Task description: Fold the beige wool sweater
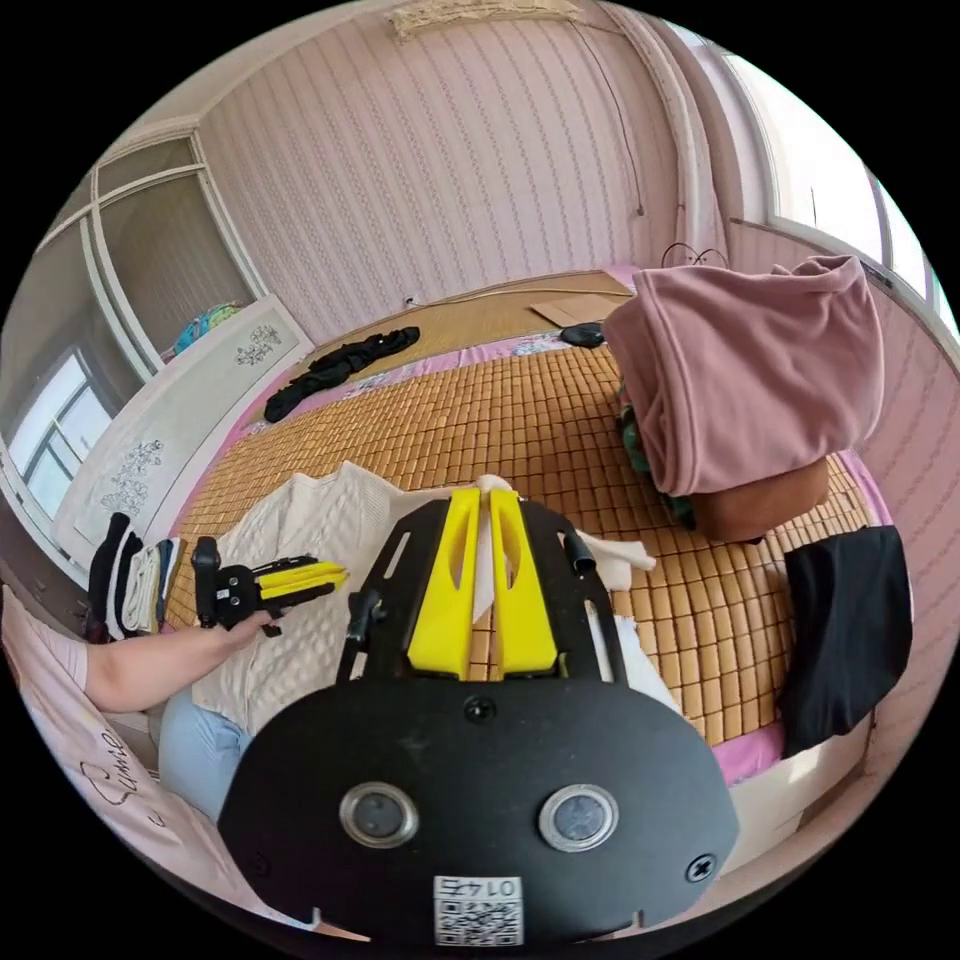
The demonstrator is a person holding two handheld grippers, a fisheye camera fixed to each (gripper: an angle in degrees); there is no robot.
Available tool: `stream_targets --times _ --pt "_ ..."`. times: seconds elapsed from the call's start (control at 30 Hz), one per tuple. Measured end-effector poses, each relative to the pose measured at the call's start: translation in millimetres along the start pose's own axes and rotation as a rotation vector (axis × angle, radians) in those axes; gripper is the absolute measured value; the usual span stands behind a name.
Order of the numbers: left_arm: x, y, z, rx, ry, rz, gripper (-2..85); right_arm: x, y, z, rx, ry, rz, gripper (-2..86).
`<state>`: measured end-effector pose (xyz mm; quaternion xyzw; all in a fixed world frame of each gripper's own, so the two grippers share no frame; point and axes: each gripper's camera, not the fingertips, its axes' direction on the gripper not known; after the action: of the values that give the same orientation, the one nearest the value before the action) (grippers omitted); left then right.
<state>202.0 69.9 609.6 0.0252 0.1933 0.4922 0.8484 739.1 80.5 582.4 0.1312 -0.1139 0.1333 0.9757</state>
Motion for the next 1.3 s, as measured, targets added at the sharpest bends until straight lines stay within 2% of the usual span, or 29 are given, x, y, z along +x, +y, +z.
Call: stream_targets --times 0.07,0.17,0.3,0.37,0.53,0.67,0.7,0.73,0.83,0.93,1.03,1.17,1.3 --pt "-6 -5 -3 0.007 0.006 -0.020 -0.5 33 3 8 -0.057 0.073 0.074 6.8" --pt "-12 -18 -14 0.033 -0.036 -0.014 0.0 77 13 18 -0.092 0.028 0.195 13.5" --pt "-9 -46 -11 0.004 -0.004 0.028 1.5 109 37 28 -0.148 0.094 0.270 13.6" --pt "-3 -58 -3 -0.010 0.004 0.057 2.6 125 53 38 -0.274 0.050 0.279 13.5" --pt "13 -101 38 -0.075 0.053 0.078 5.8 152 68 37 -0.370 -0.040 0.296 12.1" --pt "19 -126 75 -0.171 0.022 0.088 7.1 155 74 47 -0.480 -0.156 0.208 8.0" --pt "19 -131 90 -0.248 0.011 0.076 7.4 154 75 46 -0.466 -0.151 0.200 7.4" --pt "17 -133 91 -0.208 0.044 0.048 6.8 155 76 46 -0.455 -0.139 0.189 6.0" --pt "15 -142 96 -0.260 0.049 0.024 5.0 157 76 50 -0.469 -0.122 0.179 1.5" --pt "20 -148 97 -0.296 0.043 0.099 0.5 159 77 51 -0.448 -0.158 0.200 0.5" --pt "22 -153 94 -0.329 0.007 0.163 -0.6 157 76 45 -0.382 -0.108 0.211 0.2" --pt "9 -155 85 -0.269 -0.010 0.105 -0.6 151 74 37 -0.233 -0.058 0.247 0.1" --pt "0 -140 88 -0.233 0.000 0.055 0.3 133 70 66 -0.329 0.049 0.215 0.1"
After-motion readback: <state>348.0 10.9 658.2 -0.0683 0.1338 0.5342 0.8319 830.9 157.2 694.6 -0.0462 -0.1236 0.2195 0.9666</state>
